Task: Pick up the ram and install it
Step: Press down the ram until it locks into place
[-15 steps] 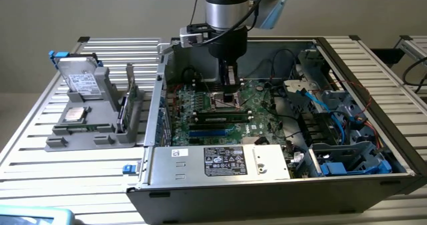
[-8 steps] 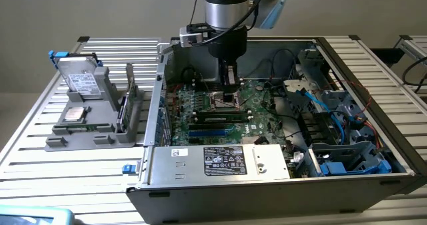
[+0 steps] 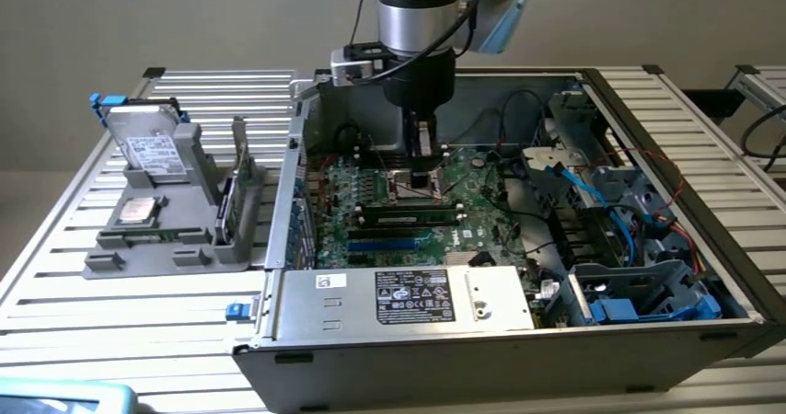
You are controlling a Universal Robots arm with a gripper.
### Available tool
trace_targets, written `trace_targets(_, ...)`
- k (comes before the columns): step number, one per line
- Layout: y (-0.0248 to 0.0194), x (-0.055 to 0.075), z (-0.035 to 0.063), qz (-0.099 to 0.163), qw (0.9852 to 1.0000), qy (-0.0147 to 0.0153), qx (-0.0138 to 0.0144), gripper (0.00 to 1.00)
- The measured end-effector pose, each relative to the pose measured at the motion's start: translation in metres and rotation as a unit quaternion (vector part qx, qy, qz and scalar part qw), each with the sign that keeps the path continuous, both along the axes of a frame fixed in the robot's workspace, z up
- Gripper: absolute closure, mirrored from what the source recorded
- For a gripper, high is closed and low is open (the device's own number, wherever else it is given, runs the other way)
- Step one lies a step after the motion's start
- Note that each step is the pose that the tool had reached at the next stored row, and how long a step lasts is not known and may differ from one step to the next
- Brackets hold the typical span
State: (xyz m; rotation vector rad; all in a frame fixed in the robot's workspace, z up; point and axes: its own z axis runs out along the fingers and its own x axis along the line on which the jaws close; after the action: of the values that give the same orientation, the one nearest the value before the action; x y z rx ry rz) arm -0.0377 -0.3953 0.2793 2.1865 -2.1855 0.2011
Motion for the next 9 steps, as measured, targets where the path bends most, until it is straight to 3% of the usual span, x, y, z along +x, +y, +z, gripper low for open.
trace_targets(2,0.0000,0.0000,0.0015,-0.008,1.0000,0.0013,0.0022,0.89)
trace_targets(7,-0.0004,0.0000,0.0045,-0.028,0.9995,0.0071,0.0108,0.89)
trace_targets(9,-0.0006,0.0000,0.0058,-0.038,0.9991,0.0107,0.0160,0.89)
